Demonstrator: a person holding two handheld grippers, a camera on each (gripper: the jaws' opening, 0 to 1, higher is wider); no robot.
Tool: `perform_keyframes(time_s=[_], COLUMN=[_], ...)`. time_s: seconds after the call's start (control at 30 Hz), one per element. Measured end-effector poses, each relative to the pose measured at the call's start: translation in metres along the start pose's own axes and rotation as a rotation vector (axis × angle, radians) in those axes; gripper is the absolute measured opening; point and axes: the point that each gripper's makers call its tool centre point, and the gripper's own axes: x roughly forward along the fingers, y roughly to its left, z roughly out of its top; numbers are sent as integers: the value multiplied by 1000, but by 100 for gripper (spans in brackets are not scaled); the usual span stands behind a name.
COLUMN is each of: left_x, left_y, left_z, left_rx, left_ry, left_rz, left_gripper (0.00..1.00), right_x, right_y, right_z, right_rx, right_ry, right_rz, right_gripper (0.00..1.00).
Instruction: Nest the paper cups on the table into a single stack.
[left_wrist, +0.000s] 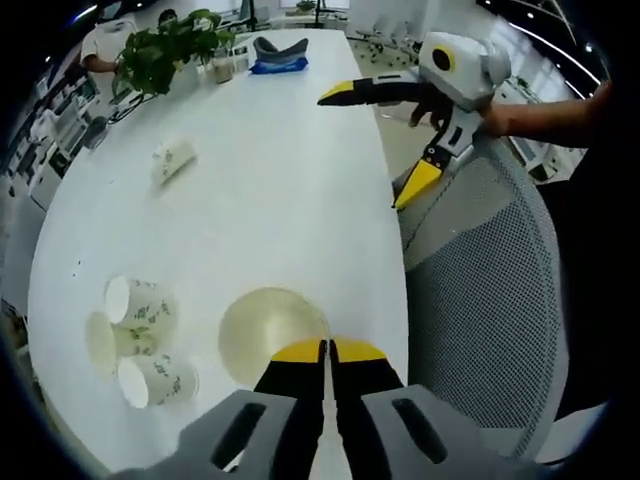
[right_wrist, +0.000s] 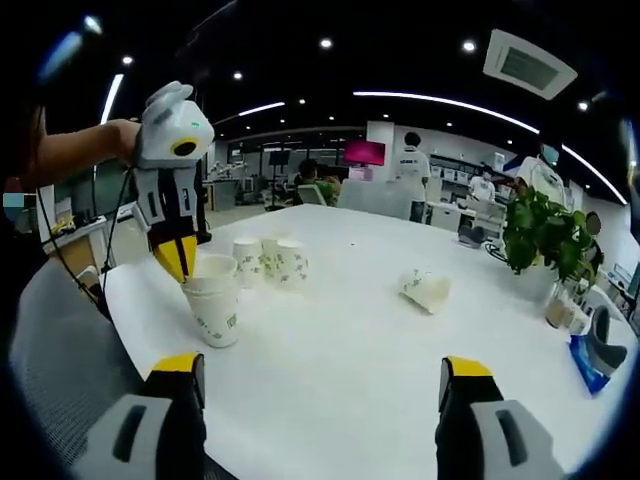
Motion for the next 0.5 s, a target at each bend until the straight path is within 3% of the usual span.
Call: perform_keyframes(time_s=[0.5], left_x=[12], left_y=[-3], left_z=[-2], left_rx=[-6], left_ry=[5], left_rz=[-24], left_gripper=[0], right_x=[0], right_y=[0], right_z=[-3], right_rx=[-3], right_ry=[15], right_rz=[3], right_gripper=[98])
